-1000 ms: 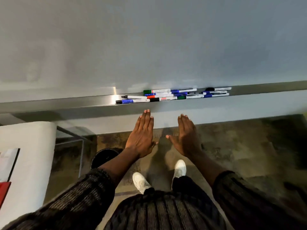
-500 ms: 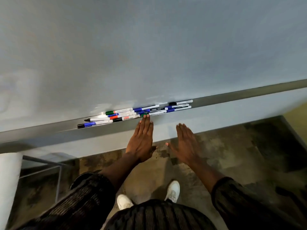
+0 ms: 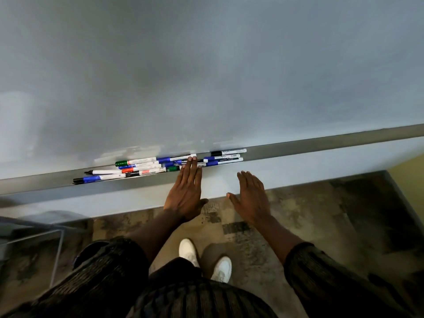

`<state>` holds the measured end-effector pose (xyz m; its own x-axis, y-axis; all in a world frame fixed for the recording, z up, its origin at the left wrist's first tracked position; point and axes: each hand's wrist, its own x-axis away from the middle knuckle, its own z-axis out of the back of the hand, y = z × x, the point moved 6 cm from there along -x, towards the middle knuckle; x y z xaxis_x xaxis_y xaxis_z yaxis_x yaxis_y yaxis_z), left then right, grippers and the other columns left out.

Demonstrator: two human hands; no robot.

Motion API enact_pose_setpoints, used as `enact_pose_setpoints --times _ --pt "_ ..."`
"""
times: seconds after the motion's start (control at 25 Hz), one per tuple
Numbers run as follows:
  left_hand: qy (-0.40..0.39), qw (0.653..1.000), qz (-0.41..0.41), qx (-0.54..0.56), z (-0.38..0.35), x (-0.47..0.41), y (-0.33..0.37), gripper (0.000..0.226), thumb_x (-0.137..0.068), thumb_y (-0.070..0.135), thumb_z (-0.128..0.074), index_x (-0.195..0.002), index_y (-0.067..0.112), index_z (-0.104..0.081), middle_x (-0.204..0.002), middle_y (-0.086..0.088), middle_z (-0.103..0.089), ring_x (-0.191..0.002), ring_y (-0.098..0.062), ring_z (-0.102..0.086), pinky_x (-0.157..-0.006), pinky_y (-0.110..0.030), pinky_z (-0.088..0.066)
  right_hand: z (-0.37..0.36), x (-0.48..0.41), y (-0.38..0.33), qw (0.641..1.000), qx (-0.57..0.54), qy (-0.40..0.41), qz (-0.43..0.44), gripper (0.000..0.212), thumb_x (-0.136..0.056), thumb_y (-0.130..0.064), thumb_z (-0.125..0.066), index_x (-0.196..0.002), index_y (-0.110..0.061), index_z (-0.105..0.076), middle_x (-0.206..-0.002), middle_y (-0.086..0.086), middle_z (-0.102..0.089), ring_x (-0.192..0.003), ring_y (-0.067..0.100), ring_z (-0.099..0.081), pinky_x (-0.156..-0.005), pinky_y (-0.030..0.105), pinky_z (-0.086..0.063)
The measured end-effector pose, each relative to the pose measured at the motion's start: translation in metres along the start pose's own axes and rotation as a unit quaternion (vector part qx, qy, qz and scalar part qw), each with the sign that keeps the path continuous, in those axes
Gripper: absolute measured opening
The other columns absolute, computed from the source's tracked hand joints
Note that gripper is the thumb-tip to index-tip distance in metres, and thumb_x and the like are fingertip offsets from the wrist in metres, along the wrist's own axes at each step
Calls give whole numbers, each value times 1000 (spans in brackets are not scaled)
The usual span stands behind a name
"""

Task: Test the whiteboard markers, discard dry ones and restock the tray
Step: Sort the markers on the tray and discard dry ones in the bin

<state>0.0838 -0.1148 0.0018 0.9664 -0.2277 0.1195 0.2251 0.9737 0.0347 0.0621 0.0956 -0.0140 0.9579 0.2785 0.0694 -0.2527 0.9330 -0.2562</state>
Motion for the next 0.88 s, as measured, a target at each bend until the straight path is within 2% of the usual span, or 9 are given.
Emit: enact_pose_setpoints --times 0.12,0.28,0.4,0.48,0.68,0.88 --pt "-27 1000 -5 -4 -7 -21 -11 109 -104 66 -48 -166 1 12 -173 -25 27 -161 -40 27 -135 -53 2 5 -22 2 1000 20 5 -11 63 -96 -27 -69 -151 -4 -49 -154 19 -52 -144 36 -47 -121 48 -35" --pt "-50 998 -34 -4 -20 -47 -18 108 -105 65 -45 -165 2 19 -171 -25 32 -160 -41 30 -135 -53 4 13 -57 0 999 39 24 -21 58 -85 -13 -76 -140 -8 -59 -138 18 -61 -128 38 -57 -106 48 -47" --pt "-63 996 -64 6 -32 -56 -21 104 -108 63 -40 -163 1 23 -170 -24 35 -160 -40 31 -134 -51 8 14 -81 -4 997 69 29 -21 55 -79 -12 -81 -131 -11 -65 -128 16 -64 -117 37 -60 -97 48 -50" --pt "-51 996 -72 15 -38 -57 -26 105 -107 57 -46 -165 1 22 -171 -24 34 -160 -38 31 -134 -50 9 14 -92 -5 995 89 31 -24 51 -75 -14 -83 -124 -13 -68 -121 14 -65 -110 37 -60 -92 47 -50" --pt "-34 996 -81 18 -47 -57 -35 110 -103 43 -58 -165 3 24 -173 -22 32 -162 -38 27 -134 -51 6 9 -104 0 995 96 31 -19 38 -77 -17 -86 -112 -17 -72 -110 12 -65 -103 35 -61 -90 46 -49" --pt "-20 998 -64 7 -51 -55 -38 114 -98 42 -66 -167 1 15 -175 -24 25 -163 -38 25 -131 -51 12 10 -113 8 995 87 44 11 38 -76 -14 -88 -111 -18 -74 -106 10 -64 -98 32 -64 -91 47 -49"
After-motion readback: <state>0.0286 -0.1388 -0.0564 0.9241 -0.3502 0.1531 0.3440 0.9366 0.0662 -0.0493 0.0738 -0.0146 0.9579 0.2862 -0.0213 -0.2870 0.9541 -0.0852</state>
